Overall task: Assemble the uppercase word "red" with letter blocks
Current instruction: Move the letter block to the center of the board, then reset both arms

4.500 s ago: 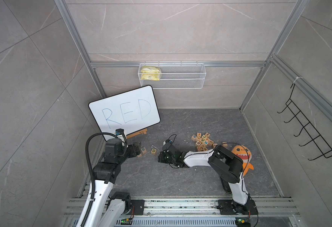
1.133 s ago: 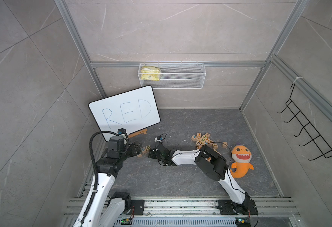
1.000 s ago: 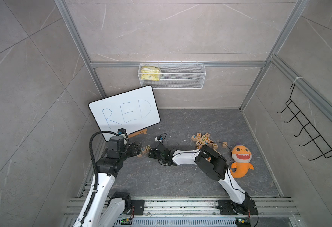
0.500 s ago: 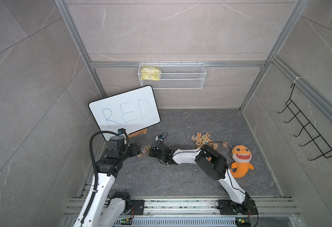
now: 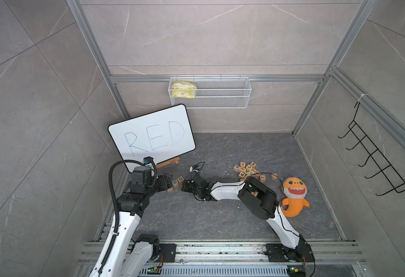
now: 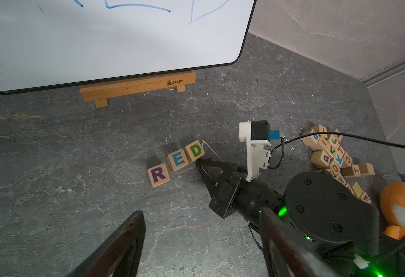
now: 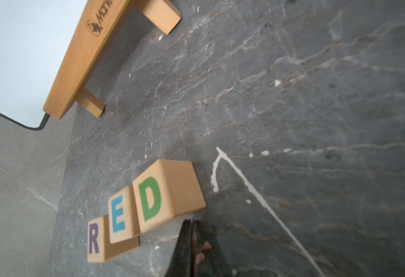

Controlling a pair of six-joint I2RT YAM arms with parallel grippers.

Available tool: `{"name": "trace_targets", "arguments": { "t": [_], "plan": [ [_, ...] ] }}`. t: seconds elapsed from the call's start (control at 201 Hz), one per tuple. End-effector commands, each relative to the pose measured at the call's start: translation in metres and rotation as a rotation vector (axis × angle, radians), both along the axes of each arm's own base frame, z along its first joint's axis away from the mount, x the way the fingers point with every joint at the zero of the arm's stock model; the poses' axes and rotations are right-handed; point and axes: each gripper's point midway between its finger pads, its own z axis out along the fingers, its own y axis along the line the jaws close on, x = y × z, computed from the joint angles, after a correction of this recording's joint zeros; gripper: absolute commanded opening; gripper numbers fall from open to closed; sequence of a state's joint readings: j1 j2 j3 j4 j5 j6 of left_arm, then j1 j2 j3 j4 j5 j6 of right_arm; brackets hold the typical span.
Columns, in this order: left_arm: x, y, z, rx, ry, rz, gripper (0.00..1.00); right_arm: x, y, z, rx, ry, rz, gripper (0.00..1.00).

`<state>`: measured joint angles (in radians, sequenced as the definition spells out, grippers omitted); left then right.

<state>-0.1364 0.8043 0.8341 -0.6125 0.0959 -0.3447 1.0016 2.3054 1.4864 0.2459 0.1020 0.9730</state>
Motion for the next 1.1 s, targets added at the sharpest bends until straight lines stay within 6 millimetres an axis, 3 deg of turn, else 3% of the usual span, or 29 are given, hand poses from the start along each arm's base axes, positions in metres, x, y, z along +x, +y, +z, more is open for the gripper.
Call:
{"name": "trace_targets", "arguments": {
  "t": [0.0, 0.119, 0.204, 0.368, 0.428, 0.632, 0.782, 0.821, 0.896, 0.921, 0.936, 0.951, 1.09],
  "plan": [
    [0.003, 0.000, 0.015, -0.007, -0.061, -0.002, 0.78, -0.012, -0.009, 0.027, -0.023, -0.063, 0.033, 0.04],
    [0.003, 0.000, 0.013, -0.006, -0.049, -0.006, 0.77, -0.016, -0.029, 0.069, -0.030, -0.149, 0.030, 0.05],
    [0.004, -0.002, 0.009, -0.015, -0.026, -0.011, 0.76, -0.019, -0.055, 0.102, -0.062, -0.237, 0.009, 0.06],
    [0.008, -0.006, -0.002, -0.031, 0.040, -0.016, 0.76, -0.026, -0.125, 0.178, -0.130, -0.433, -0.100, 0.09],
    [0.009, -0.006, -0.008, -0.031, 0.061, -0.010, 0.76, -0.029, -0.153, 0.197, -0.171, -0.500, -0.150, 0.12],
    [0.012, 0.011, -0.013, 0.024, 0.057, 0.077, 0.81, -0.049, -0.244, 0.268, -0.282, -0.701, -0.294, 0.36],
    [0.013, 0.021, -0.013, 0.041, -0.006, 0.132, 0.93, -0.069, -0.289, 0.304, -0.333, -0.819, -0.319, 0.59],
    [0.013, 0.024, -0.012, 0.048, -0.032, 0.148, 0.99, -0.075, -0.297, 0.311, -0.345, -0.860, -0.305, 0.62],
    [0.013, 0.029, -0.008, 0.062, -0.094, 0.166, 1.00, -0.085, -0.312, 0.323, -0.365, -0.940, -0.295, 0.66],
    [0.013, 0.030, -0.005, 0.069, -0.127, 0.162, 1.00, -0.089, -0.316, 0.327, -0.368, -0.966, -0.291, 0.80],
    [0.014, 0.030, -0.004, 0.075, -0.146, 0.160, 1.00, -0.091, -0.318, 0.328, -0.372, -0.982, -0.285, 0.94],
    [0.013, 0.032, -0.003, 0.082, -0.166, 0.161, 1.00, -0.093, -0.320, 0.330, -0.377, -0.996, -0.281, 0.99],
    [0.015, 0.032, 0.013, 0.126, -0.385, 0.129, 1.00, -0.104, -0.341, 0.333, -0.489, -1.086, -0.255, 1.00]
  ]
}}
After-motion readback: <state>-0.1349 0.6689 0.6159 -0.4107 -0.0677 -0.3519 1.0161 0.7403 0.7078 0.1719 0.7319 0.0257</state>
